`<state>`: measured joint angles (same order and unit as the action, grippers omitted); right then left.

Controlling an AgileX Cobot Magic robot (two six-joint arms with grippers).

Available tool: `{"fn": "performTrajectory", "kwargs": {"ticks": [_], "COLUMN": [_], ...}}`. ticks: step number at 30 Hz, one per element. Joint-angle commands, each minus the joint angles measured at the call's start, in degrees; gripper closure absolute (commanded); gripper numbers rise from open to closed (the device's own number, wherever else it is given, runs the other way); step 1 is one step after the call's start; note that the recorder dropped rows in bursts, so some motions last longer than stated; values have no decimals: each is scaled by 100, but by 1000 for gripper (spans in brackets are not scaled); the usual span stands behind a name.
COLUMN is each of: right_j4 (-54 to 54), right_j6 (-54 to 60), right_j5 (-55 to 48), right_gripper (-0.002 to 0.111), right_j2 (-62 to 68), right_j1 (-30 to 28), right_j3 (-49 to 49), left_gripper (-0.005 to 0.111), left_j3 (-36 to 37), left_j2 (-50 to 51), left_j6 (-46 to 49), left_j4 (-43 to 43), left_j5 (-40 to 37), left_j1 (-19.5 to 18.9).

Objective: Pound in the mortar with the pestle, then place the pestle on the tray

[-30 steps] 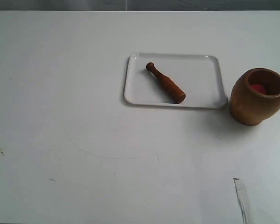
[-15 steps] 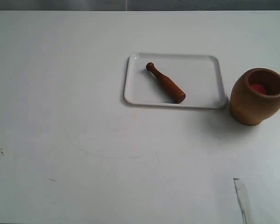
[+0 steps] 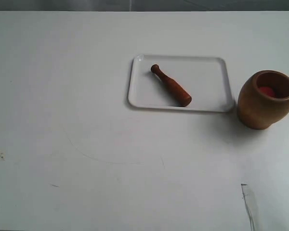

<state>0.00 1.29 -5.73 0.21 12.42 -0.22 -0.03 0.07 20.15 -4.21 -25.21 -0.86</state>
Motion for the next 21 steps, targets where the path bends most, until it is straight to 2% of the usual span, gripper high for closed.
{"fn": "performTrajectory", "kwargs": {"ticks": [1,21], "right_j4": [225,295], "right_j6": [-51,442], "right_j5": [-8,-246], "right_gripper": [108,108], "right_j2": [-21,-21], "right_j1": [-34,-44], "right_j3": [22,22], "left_gripper": [107,107], "left_j3": [3,3], "left_j2": [-7,-7], "left_j6": [-47,-47], "left_j4": [42,42], "left_j5": [17,17], "left_j1": [44,44]}}
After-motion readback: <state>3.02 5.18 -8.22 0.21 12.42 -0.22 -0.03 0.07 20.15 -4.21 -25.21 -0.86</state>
